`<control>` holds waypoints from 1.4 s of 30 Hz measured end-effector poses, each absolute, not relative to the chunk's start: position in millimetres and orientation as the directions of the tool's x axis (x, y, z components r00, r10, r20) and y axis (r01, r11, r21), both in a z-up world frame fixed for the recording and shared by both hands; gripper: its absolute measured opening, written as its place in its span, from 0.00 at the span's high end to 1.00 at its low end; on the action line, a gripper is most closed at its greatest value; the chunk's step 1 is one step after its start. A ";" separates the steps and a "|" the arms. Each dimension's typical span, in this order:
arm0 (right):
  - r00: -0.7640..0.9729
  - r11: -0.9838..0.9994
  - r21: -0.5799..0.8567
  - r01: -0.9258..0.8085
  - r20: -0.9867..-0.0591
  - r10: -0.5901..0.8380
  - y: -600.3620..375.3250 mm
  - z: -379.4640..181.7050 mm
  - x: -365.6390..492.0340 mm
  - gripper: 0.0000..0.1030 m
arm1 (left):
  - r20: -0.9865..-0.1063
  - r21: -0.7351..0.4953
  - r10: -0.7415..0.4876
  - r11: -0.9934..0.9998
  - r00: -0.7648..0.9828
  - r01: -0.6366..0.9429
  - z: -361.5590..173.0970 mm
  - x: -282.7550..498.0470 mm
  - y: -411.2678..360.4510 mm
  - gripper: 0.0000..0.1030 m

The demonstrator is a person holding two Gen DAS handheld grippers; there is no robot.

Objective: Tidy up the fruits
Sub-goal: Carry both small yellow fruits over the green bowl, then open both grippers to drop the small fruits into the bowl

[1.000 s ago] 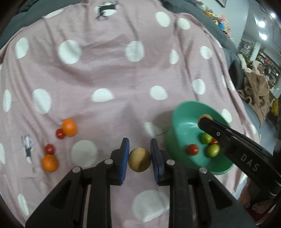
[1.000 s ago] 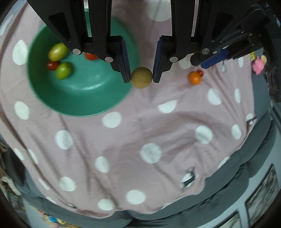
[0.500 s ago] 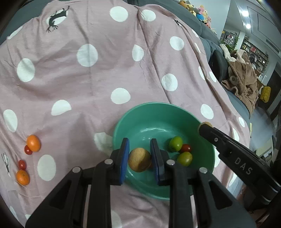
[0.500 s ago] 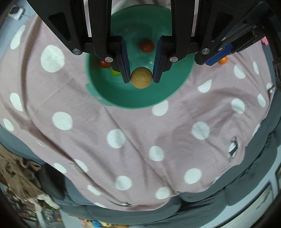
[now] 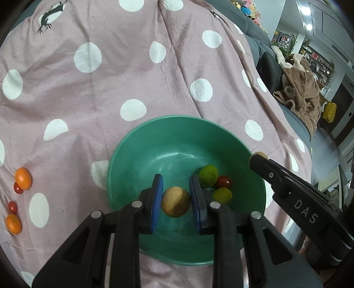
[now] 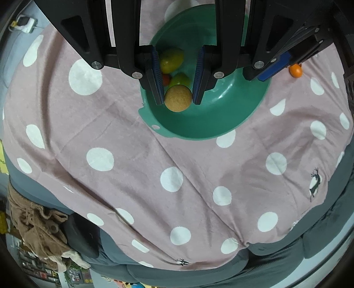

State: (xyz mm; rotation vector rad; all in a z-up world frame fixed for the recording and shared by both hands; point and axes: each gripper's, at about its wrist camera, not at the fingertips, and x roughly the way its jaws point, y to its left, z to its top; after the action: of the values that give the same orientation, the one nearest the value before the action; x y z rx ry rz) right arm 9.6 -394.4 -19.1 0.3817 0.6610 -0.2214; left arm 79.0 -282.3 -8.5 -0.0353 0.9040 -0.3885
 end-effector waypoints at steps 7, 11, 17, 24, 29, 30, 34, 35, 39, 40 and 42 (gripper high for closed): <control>0.755 0.910 0.257 0.325 -0.650 -0.086 -396.3 -22.0 11.3 0.74 | -0.769 -0.193 -0.345 0.928 0.538 0.320 -13.6 79.2 -288.0 0.77; 0.745 0.913 0.238 0.330 -0.660 -0.097 -395.3 -23.4 12.5 0.74 | -0.770 -0.195 -0.350 0.925 0.534 0.325 -15.0 79.1 -289.9 0.76; 0.732 0.919 0.215 0.331 -0.673 -0.107 -392.7 -25.7 14.6 0.74 | -0.775 -0.211 -0.361 0.921 0.518 0.327 -20.6 80.5 -289.6 0.76; 0.723 0.919 0.200 0.339 -0.681 -0.119 -390.8 -26.4 15.4 0.74 | -0.782 -0.218 -0.366 0.919 0.505 0.329 -25.9 81.7 -289.4 0.76; 0.716 0.923 0.193 0.333 -0.688 -0.115 -388.3 -28.6 17.7 0.74 | -0.785 -0.214 -0.362 0.920 0.502 0.329 -26.8 82.0 -289.2 0.76; 0.715 0.924 0.189 0.332 -0.690 -0.116 -387.7 -29.0 17.9 0.74 | -0.786 -0.213 -0.362 0.919 0.502 0.331 -26.9 81.8 -289.3 0.76; 0.714 0.926 0.187 0.327 -0.691 -0.112 -385.9 -29.7 17.4 0.74 | -0.787 -0.211 -0.360 0.920 0.501 0.330 -28.0 82.3 -288.8 0.76; 0.713 0.926 0.186 0.328 -0.692 -0.113 -385.9 -30.1 17.5 0.74 | -0.788 -0.212 -0.360 0.920 0.499 0.330 -28.7 82.7 -288.6 0.76; 0.707 0.927 0.180 0.330 -0.698 -0.116 -386.0 -31.5 18.7 0.74 | -0.791 -0.211 -0.360 0.920 0.495 0.331 -30.3 82.5 -288.7 0.76; 0.706 0.927 0.180 0.330 -0.699 -0.116 -386.3 -31.8 18.8 0.74 | -0.791 -0.214 -0.362 0.919 0.494 0.332 -30.4 82.7 -288.2 0.76; 0.705 0.927 0.179 0.330 -0.699 -0.116 -385.7 -31.7 18.9 0.74 | -0.787 -0.223 -0.370 0.917 0.494 0.331 -30.0 82.6 -286.8 0.78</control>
State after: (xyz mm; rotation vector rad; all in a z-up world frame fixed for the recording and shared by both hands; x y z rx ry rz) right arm 18.9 -385.7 -31.7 0.3034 0.7497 -0.2521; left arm 82.6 -286.8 -30.0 -0.0437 0.9651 -0.4250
